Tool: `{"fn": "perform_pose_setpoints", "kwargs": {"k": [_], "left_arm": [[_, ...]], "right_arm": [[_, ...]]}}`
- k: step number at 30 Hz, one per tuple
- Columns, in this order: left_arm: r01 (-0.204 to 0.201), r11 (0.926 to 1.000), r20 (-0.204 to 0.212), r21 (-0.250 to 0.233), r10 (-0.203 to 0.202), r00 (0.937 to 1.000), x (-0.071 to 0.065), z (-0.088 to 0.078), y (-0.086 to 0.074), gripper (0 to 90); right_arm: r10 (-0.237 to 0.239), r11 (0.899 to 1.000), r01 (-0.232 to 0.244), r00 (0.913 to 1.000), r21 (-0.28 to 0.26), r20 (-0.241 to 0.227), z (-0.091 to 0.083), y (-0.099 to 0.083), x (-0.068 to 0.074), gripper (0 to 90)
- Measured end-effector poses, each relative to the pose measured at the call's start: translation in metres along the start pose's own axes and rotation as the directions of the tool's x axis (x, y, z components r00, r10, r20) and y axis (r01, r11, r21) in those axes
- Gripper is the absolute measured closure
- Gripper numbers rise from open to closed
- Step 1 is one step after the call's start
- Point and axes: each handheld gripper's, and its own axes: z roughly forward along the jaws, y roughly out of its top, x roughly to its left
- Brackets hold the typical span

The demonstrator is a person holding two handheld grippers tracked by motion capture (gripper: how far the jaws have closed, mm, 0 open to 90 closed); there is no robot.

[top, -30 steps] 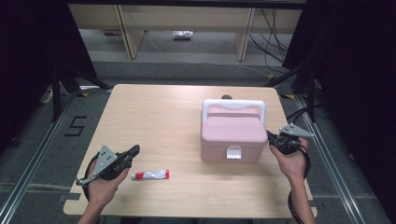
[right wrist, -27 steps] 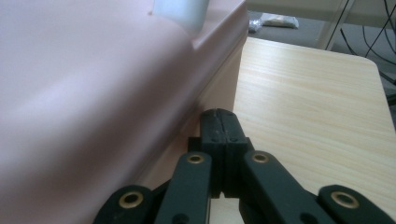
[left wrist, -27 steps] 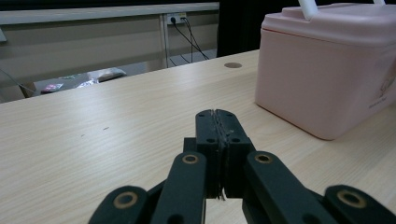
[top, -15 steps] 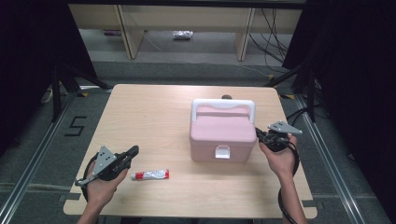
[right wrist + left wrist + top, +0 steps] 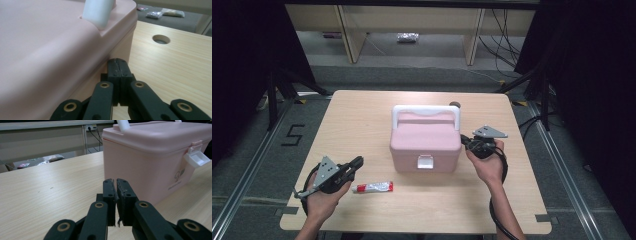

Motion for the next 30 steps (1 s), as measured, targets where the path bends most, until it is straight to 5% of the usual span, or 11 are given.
{"fn": "perform_pose_setpoints", "kwargs": {"k": [2, 9, 11, 16, 18, 21, 22, 29, 30], "left_arm": [[0.001, 1.0, -0.008, 0.007, -0.001, 1.0, 0.002, -0.001, -0.001, 84.1], [0.007, 1.0, -0.012, 0.006, -0.007, 0.9999, 0.007, -0.006, -0.004, 82.9], [0.017, 0.9998, -0.025, 0.013, -0.017, 0.9995, 0.008, -0.01, -0.005, 82.4], [0.03, 0.9994, -0.036, 0.013, -0.03, 0.9989, 0.01, -0.018, -0.01, 82.0], [0.032, 0.9993, -0.042, 0.02, -0.031, 0.9987, 0.011, -0.021, -0.011, 81.8], [0.028, 0.9993, -0.045, 0.025, -0.027, 0.9986, 0.012, -0.022, -0.011, 81.4], [0.033, 0.9993, -0.045, 0.014, -0.033, 0.9985, 0.014, -0.023, -0.012, 81.4], [0.033, 0.9993, -0.058, 0.018, -0.032, 0.9978, 0.02, -0.027, -0.013, 80.9], [0.033, 0.9993, -0.065, 0.018, -0.032, 0.9974, 0.021, -0.028, -0.013, 80.7]], "right_arm": [[0.018, 1.0, -0.017, 0.9997, 0.022, -0.019, 0.004, 0.004, 0.008, 90.0], [-0.053, 0.998, 0.054, 0.9972, 0.023, -0.053, 0.023, 0.013, 0.03, 90.0], [-0.016, 0.999, 0.018, 0.9978, 0.036, -0.065, 0.026, 0.014, 0.038, 90.0], [-0.022, 0.999, 0.026, 0.9945, 0.034, -0.103, 0.036, 0.018, 0.052, 90.0], [-0.06, 0.997, 0.064, 0.9932, 0.032, -0.1, 0.04, 0.021, 0.056, 90.0], [-0.034, 0.999, 0.039, 0.9922, 0.035, -0.12, 0.045, 0.022, 0.063, 90.0], [-0.069, 0.996, 0.075, 0.989, 0.042, -0.131, 0.049, 0.026, 0.068, 90.0], [-0.057, 0.996, 0.066, 0.9864, 0.053, -0.154, 0.06, 0.031, 0.083, 90.0], [-0.092, 0.994, 0.099, 0.9817, 0.039, -0.167, 0.064, 0.032, 0.087, 90.0]]}}
